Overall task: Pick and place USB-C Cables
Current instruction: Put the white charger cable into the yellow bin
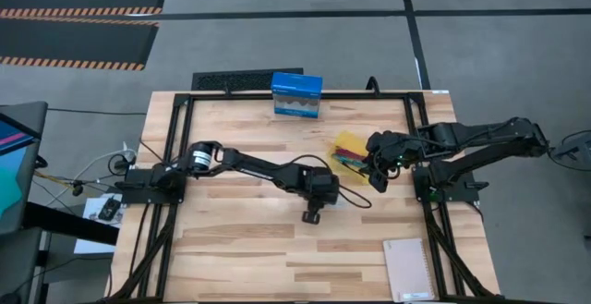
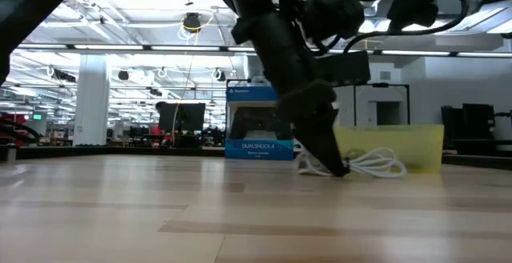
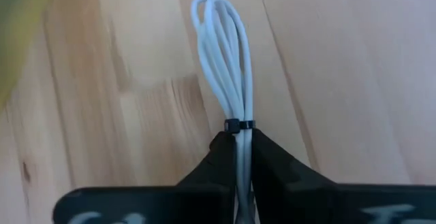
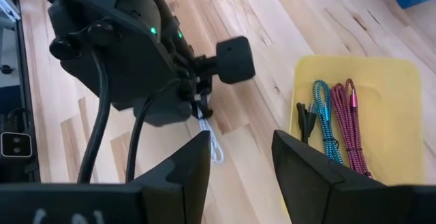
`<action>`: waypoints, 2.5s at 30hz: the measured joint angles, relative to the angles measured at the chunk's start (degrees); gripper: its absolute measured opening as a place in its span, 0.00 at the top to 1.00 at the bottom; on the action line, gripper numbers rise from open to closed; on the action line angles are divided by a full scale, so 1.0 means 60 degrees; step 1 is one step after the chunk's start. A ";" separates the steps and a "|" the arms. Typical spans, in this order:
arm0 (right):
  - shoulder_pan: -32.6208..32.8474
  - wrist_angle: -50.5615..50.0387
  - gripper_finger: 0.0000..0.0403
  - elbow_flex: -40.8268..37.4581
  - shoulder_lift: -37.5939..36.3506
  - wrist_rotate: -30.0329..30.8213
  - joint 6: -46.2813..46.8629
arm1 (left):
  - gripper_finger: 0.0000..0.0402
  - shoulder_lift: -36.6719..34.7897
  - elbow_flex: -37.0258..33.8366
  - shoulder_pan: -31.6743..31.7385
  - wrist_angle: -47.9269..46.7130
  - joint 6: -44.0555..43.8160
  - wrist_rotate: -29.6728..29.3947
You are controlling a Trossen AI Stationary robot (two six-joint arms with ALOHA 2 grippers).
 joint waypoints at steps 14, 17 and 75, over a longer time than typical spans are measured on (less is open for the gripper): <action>0.0504 -0.0108 0.58 -0.0470 -0.0071 0.0397 -0.0016 | 1.00 -0.5978 -0.5918 0.0173 0.0459 -0.1089 -0.0827; 0.0703 0.0320 0.58 -0.0705 -0.0080 0.0941 -0.0055 | 1.00 -0.8096 -0.8009 0.0174 0.2015 -0.1895 -0.0913; -0.1106 1.5890 0.26 -0.2524 0.5382 0.0102 -0.2852 | 1.00 -0.6596 -1.2189 0.1337 1.8135 -0.2785 -0.0127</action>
